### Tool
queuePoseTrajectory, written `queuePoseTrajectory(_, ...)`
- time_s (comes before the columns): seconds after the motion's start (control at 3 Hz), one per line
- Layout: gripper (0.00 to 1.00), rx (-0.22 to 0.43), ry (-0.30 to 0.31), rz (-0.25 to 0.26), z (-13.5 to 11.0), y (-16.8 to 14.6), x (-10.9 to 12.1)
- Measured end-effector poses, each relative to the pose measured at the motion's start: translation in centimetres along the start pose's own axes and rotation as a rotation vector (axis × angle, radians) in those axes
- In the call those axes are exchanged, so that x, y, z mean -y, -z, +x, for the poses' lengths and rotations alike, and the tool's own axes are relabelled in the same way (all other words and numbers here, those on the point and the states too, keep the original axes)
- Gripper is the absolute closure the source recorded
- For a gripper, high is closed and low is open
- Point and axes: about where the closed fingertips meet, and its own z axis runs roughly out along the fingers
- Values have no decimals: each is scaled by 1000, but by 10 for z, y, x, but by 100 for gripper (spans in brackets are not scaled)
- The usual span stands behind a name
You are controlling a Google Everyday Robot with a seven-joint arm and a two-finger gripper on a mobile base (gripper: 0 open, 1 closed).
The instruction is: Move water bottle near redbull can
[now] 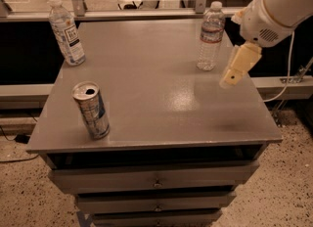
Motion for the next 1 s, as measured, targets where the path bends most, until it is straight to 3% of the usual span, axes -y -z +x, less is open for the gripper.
queuePoseTrajectory(0.33,0,2,-46,92,0,-20,37)
queuePoseTrajectory(0.67,0,26,-107,139,4,-33,62)
queuePoseTrajectory(1.0,0,93,-164,136,0,-45,77)
